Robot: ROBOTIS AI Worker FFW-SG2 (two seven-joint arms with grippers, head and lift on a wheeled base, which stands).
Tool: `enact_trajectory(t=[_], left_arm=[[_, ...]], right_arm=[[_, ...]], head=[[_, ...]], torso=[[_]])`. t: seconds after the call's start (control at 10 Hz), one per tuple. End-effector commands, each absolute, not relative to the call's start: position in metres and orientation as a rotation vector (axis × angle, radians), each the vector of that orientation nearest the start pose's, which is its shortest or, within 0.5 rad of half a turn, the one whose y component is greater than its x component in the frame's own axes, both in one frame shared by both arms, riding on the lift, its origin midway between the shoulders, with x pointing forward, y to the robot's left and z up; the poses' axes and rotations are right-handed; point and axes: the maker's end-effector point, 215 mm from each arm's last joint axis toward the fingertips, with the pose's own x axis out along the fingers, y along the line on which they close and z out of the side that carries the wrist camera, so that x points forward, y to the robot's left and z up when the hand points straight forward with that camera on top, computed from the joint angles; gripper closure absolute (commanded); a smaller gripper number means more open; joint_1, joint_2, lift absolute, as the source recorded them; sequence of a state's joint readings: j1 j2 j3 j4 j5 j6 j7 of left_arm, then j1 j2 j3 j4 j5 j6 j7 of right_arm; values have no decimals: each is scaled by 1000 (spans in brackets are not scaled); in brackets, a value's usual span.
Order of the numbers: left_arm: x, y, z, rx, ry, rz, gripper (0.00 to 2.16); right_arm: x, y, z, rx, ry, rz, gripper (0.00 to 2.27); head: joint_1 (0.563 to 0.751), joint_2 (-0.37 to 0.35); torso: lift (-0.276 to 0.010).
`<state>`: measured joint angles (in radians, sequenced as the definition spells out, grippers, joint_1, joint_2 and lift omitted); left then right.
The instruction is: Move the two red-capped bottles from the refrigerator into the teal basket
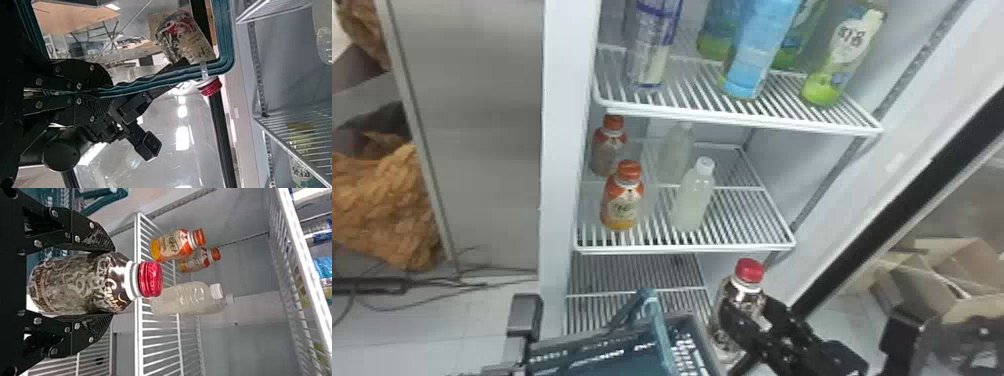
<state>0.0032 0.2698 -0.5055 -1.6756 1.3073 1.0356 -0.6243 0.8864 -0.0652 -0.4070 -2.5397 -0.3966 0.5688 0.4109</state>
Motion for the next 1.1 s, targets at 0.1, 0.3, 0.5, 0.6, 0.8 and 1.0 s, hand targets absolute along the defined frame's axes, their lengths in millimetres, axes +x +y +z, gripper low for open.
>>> enact_trajectory(t=[0.1,0.3,0.5,0.6,0.8,1.0], left_arm=[[249,-117,-346,-1134,1006,-1471,1107],[250,-116,-346,-1127,1004,-1468,1107],[250,-115,-348,-1124,1006,-1467,1107],[251,-115,-347,-1124,1003,-1466,1107],[249,-115,-348,-1121,1008,-1467,1107],[249,-115,-348,-1121,1008,-1467,1107]], right_arm=[[295,-255,-351,196,495,284,630],[282,-240,-360,224,566,315,630],[265,-223,-368,252,642,350,631],[256,-214,-374,274,681,367,630],[248,-205,-381,295,729,386,625],[248,-208,-386,299,737,379,495]], head=[[695,-350],[695,-350],[695,-350],[695,-350],[695,-350],[695,-350]], torso=[[-228],[-228],[-228],[-228],[-228],[-228]])
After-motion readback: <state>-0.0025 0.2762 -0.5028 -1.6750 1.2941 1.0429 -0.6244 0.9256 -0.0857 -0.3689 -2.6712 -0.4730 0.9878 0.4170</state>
